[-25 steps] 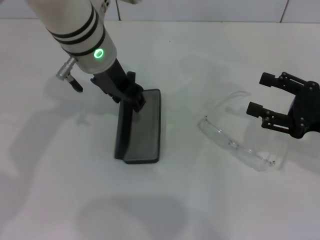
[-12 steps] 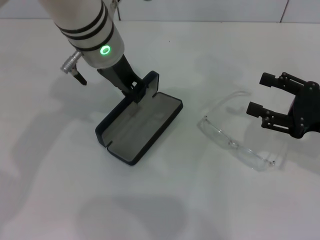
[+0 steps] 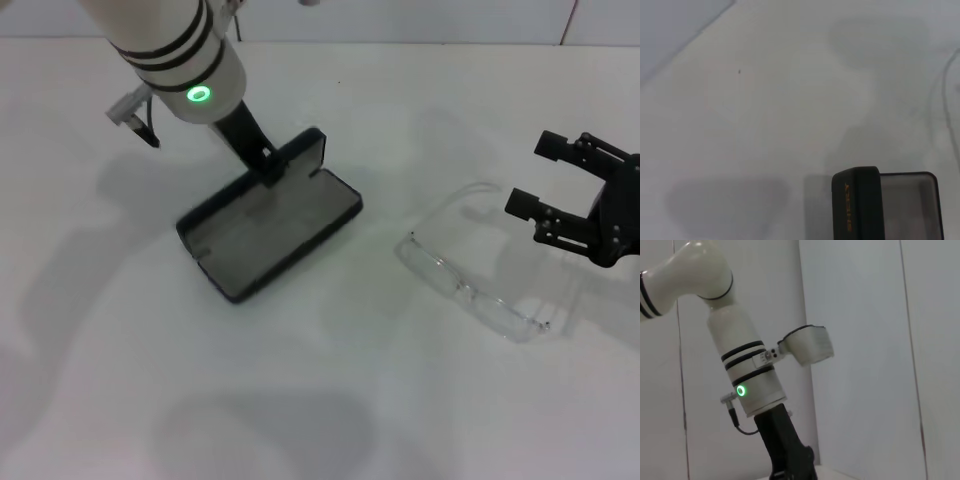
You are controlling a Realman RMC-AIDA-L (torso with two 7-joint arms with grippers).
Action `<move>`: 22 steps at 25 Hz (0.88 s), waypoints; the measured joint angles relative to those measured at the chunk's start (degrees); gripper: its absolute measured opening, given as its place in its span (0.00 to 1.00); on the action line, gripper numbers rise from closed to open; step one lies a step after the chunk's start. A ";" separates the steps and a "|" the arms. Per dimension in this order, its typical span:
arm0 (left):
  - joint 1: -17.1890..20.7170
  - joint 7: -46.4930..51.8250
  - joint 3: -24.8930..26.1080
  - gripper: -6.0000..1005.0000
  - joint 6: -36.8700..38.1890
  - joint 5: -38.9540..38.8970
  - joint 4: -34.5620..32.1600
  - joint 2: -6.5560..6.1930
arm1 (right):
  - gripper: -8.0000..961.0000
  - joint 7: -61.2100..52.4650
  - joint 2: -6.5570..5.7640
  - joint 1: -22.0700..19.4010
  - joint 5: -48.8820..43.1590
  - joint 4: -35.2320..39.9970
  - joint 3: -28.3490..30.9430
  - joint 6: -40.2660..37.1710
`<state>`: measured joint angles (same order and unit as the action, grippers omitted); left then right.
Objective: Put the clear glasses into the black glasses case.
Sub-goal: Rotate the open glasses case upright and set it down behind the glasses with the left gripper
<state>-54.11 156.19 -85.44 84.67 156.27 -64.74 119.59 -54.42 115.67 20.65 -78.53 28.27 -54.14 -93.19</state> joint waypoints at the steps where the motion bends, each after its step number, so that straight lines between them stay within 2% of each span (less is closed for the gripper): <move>1: 0.76 -2.94 -0.56 0.22 -0.70 0.64 -1.03 0.02 | 0.82 0.03 -0.01 0.00 0.06 -0.06 0.01 -0.02; 5: 5.70 -18.60 -4.03 0.22 -6.31 0.82 -5.09 0.19 | 0.82 0.05 -0.01 -0.01 0.12 -0.13 0.01 0.00; 10: 9.14 -28.68 -4.92 0.21 -9.11 -4.90 -9.54 0.22 | 0.82 0.07 -0.01 -0.35 0.84 -0.43 0.01 -0.13; 14: 10.29 -33.22 -5.39 0.21 -9.38 -8.75 -12.32 0.28 | 0.82 0.10 -0.01 -0.42 1.38 -0.98 0.01 -0.23; 22: 9.50 -34.03 -8.47 0.21 -12.98 -8.36 -10.52 0.24 | 0.82 0.10 -0.01 -0.45 2.13 -1.58 0.01 -1.43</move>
<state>-44.60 122.16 -93.90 71.69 147.91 -75.26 119.83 -54.31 115.66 20.21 -76.41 26.69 -54.13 -94.63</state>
